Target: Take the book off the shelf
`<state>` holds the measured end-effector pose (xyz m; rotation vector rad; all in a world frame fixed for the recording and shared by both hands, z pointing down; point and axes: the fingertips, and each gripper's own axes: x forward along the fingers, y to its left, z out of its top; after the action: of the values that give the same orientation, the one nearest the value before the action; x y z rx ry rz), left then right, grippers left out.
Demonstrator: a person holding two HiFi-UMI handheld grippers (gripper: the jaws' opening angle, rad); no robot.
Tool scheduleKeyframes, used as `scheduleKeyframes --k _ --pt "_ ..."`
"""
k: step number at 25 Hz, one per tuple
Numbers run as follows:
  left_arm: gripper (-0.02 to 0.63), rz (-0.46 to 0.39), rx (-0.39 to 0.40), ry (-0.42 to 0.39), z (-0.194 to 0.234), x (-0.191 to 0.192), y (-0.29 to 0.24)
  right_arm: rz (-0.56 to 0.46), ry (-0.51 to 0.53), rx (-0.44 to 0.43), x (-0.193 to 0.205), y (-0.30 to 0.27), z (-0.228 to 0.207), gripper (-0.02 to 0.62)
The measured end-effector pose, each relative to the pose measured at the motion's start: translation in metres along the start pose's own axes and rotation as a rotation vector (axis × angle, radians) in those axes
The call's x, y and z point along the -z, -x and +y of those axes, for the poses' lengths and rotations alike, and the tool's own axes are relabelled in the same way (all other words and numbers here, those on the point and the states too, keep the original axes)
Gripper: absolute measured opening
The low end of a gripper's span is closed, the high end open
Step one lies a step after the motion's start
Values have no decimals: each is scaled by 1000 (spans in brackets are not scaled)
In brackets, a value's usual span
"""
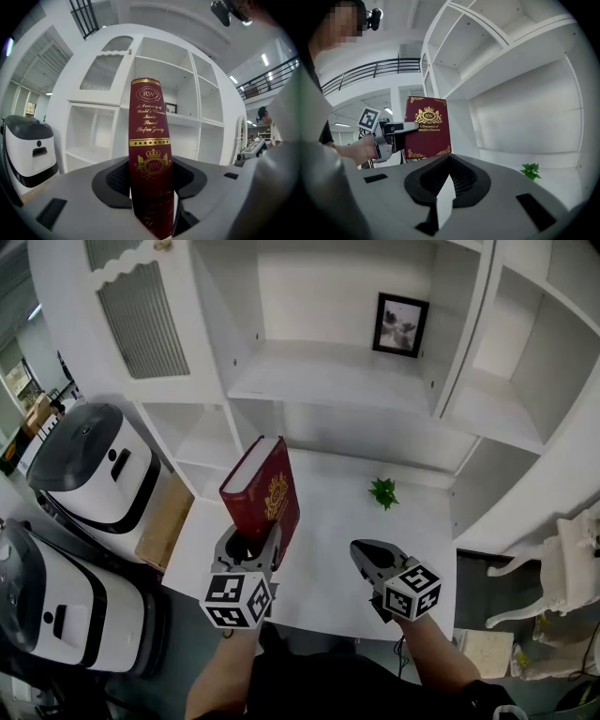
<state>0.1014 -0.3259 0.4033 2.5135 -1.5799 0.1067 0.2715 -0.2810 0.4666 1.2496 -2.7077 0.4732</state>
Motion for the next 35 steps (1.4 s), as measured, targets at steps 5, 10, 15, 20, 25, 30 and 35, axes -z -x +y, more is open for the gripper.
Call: scheduleKeyframes --k 5,10,15,20,25,30,35 --pt "221 1 94 -44 -40 -1 -17 -43 -18 97 -4 35 -26 15" --pt "221 1 210 -91 -61 -7 -32 -105 -34 204 -15 53 -36 14" --pt "221 11 289 -123 -74 -4 -43 -149 -18 251 -28 55 -34 15" --pt "221 16 295 -133 -68 -2 -49 -168 -6 247 -38 47 -25 14" --pt "221 19 270 -127 -55 1 -46 -173 16 275 -43 48 -26 14" --pt "221 10 236 -129 -39 -4 -44 -182 64 267 -53 44 -22 14" --pt "221 4 210 -131 -28 -8 -42 -183 87 237 -57 36 -15 12"
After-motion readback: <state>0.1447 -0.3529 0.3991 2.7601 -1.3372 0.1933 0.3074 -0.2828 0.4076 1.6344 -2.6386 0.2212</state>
